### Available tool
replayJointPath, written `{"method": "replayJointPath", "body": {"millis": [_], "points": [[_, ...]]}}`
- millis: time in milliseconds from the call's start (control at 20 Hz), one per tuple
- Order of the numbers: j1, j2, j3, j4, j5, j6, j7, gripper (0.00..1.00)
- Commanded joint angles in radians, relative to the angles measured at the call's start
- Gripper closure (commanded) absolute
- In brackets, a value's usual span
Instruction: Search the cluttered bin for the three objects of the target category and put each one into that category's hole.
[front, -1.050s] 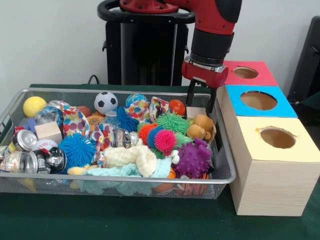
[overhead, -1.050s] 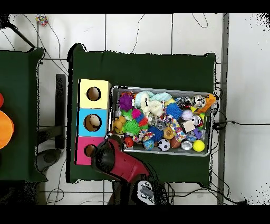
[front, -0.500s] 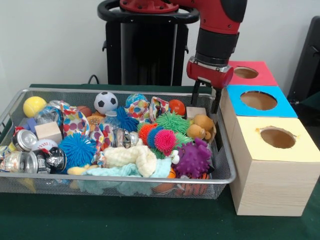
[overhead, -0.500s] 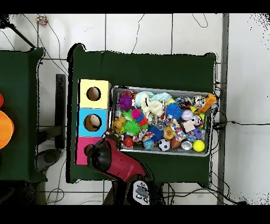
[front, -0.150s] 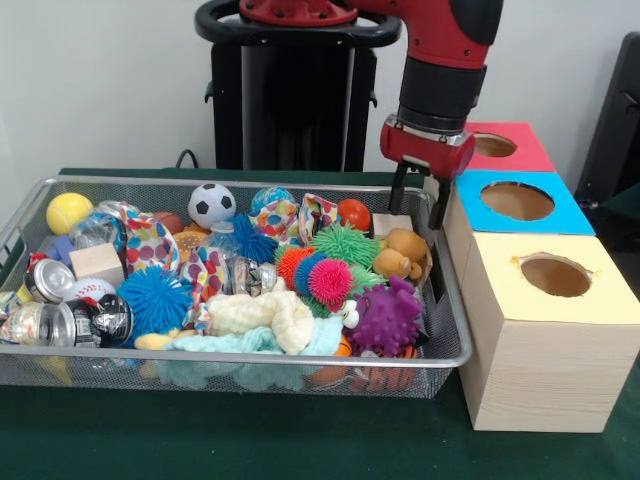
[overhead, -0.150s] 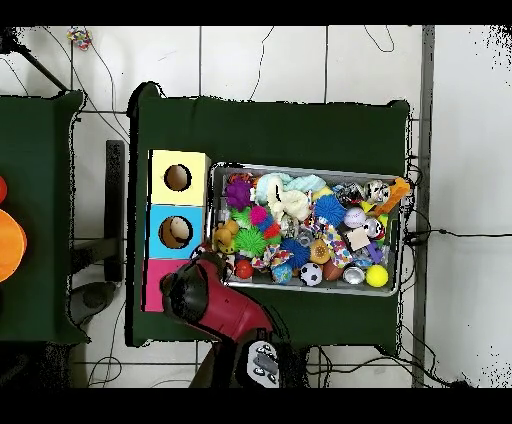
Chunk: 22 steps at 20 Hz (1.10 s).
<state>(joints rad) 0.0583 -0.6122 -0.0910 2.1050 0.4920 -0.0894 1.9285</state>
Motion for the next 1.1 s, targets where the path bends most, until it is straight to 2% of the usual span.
{"method": "replayJointPath", "body": {"millis": [50, 200, 550, 800, 1000, 1100], "points": [[-0.026, 0.000, 0.046, -0.139, 0.064, 0.074, 0.196, 0.00], [-0.018, 0.000, 0.027, -0.157, 0.061, 0.080, 0.181, 0.00], [-0.035, -0.009, 0.039, -0.146, 0.033, 0.055, 0.180, 0.00], [-0.067, 0.011, 0.062, -0.135, 0.004, 0.008, 0.182, 0.00], [-0.078, 0.026, 0.051, -0.132, -0.007, -0.006, 0.172, 0.00], [-0.045, 0.048, -0.002, -0.144, 0.006, 0.004, 0.151, 0.00]]}}
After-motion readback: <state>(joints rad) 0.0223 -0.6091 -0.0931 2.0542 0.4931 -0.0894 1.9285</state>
